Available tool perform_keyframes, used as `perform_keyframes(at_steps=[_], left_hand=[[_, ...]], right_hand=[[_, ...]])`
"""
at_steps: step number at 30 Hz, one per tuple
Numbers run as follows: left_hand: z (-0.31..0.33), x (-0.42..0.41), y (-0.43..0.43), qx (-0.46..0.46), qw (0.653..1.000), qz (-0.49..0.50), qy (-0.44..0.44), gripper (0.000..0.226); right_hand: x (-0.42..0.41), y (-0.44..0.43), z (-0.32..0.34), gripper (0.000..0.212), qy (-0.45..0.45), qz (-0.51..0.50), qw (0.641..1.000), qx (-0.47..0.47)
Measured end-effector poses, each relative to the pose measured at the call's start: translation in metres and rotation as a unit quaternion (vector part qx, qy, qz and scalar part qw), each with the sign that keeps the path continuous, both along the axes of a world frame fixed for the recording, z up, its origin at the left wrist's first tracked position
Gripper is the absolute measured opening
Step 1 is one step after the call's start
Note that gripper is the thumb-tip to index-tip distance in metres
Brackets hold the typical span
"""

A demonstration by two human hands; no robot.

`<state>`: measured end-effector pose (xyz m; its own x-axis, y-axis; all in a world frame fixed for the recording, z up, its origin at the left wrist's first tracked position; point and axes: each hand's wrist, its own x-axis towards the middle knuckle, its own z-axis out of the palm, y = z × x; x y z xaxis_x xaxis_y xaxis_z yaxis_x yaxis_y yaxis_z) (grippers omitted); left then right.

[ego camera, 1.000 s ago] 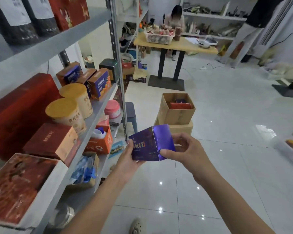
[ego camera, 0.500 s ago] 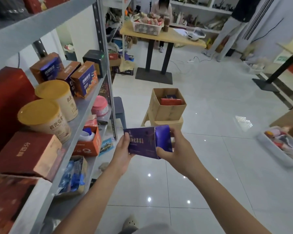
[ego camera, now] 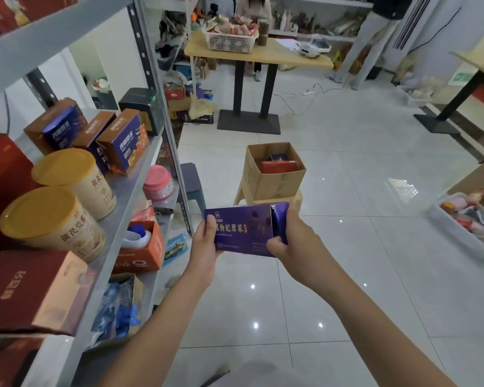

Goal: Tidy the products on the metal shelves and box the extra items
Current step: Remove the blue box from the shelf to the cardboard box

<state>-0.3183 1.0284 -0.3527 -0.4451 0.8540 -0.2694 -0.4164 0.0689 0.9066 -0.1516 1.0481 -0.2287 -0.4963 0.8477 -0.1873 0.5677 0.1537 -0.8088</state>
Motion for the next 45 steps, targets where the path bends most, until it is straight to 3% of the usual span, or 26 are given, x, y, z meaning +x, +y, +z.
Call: perform_keyframes(at_steps=[4,9,17,21,28,33,38,45], left_hand=[[-0.005,-0.001,0.006,-0.012,1.000,-0.003,-0.001,0.032],[-0.008,0.001,0.023,-0.038,0.999,-0.014,-0.011,0.024],[-0.009,0.003,0.077,-0.055,0.998,0.020,-0.002,0.032],[-0.007,0.009,0.121,-0.059,0.996,0.058,0.015,0.047],[0.006,0.039,0.220,-0.054,0.996,0.070,0.019,0.063],[0.001,0.061,0.278,-0.060,0.996,0.038,0.044,0.064],[-0.009,0.066,0.309,-0.086,0.995,0.045,0.035,0.058],[-0.021,0.050,0.340,-0.123,0.990,0.060,0.026,0.059]], right_hand=[[0.004,0.009,-0.005,0.046,0.016,0.008,1.000,-0.003],[0.015,0.036,-0.005,0.034,0.038,0.059,0.997,-0.041],[0.026,0.111,-0.022,0.040,0.094,0.095,0.988,-0.082],[0.029,0.169,-0.027,0.062,0.121,0.130,0.977,-0.115],[0.059,0.280,-0.021,0.071,0.244,0.013,0.936,-0.255],[0.086,0.348,-0.027,0.069,0.237,0.027,0.898,-0.370],[0.087,0.383,-0.043,0.062,0.243,0.019,0.896,-0.371],[0.061,0.424,-0.067,0.061,0.229,-0.029,0.858,-0.459]])
